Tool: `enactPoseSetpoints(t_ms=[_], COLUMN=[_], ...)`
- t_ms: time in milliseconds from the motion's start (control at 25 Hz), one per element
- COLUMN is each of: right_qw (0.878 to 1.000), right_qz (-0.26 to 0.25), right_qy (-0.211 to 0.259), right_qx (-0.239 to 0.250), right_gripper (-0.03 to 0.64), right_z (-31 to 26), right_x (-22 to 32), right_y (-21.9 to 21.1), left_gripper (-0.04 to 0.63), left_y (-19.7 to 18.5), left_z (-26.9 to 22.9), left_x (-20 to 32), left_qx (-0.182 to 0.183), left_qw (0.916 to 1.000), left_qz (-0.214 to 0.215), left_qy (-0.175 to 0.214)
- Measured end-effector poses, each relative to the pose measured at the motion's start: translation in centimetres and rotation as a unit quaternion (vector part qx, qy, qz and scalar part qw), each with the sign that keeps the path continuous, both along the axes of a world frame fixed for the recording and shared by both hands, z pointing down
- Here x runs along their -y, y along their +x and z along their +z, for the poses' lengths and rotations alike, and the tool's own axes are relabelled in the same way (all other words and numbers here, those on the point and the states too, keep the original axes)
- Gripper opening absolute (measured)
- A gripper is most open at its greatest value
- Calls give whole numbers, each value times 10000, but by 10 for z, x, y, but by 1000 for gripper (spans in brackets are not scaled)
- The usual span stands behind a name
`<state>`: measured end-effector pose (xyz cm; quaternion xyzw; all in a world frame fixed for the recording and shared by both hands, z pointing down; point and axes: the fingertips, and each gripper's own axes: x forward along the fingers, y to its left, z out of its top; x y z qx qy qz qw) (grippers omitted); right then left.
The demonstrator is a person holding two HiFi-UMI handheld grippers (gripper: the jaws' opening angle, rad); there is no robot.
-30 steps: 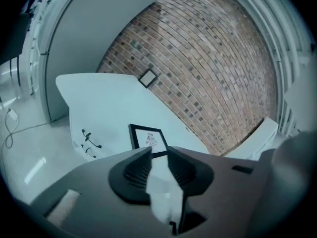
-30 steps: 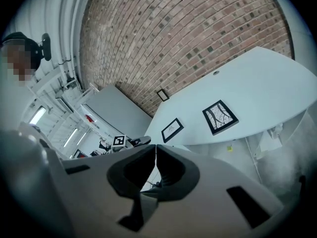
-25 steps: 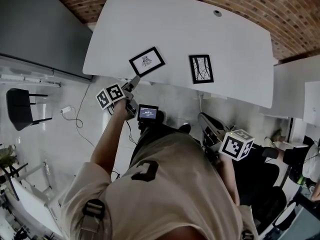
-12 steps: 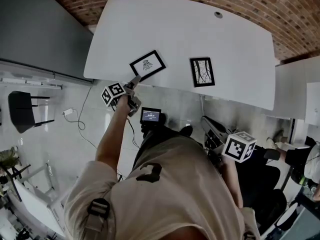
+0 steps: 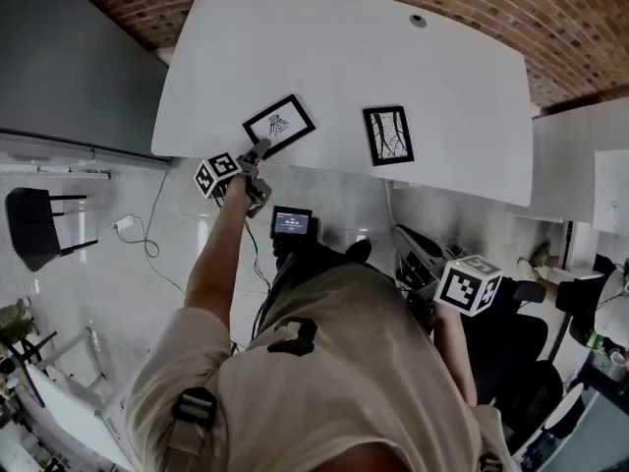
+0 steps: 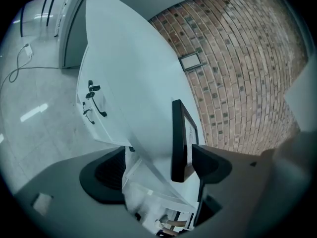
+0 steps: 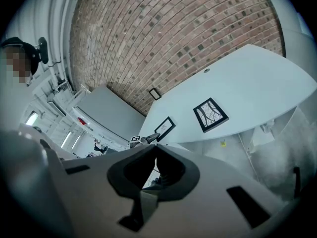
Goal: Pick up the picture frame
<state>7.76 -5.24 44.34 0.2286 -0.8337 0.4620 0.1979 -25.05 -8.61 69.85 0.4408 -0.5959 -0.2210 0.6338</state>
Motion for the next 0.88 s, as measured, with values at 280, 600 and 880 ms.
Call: enactPoseSetpoints(t_ms=[280,600,880], right_qw=[9999,10000,9998], right_qz=[122,60,172], right_qy=[19,54,29], right_qx=[-16,22,85], right_gripper=[6,6,6], right_z=[1,2,1], right_x=[-1,-6,-5], right_y=[0,-7,-7], left_gripper=[394,393,393], left_y=[-1,3,5], left_z=[7,8,7], left_x=[9,4,-4], left_qx=[-3,-196,-150], left_qw=[9998,9988,9985], left_qz=[47,8,204], left_qy=[183,451,481])
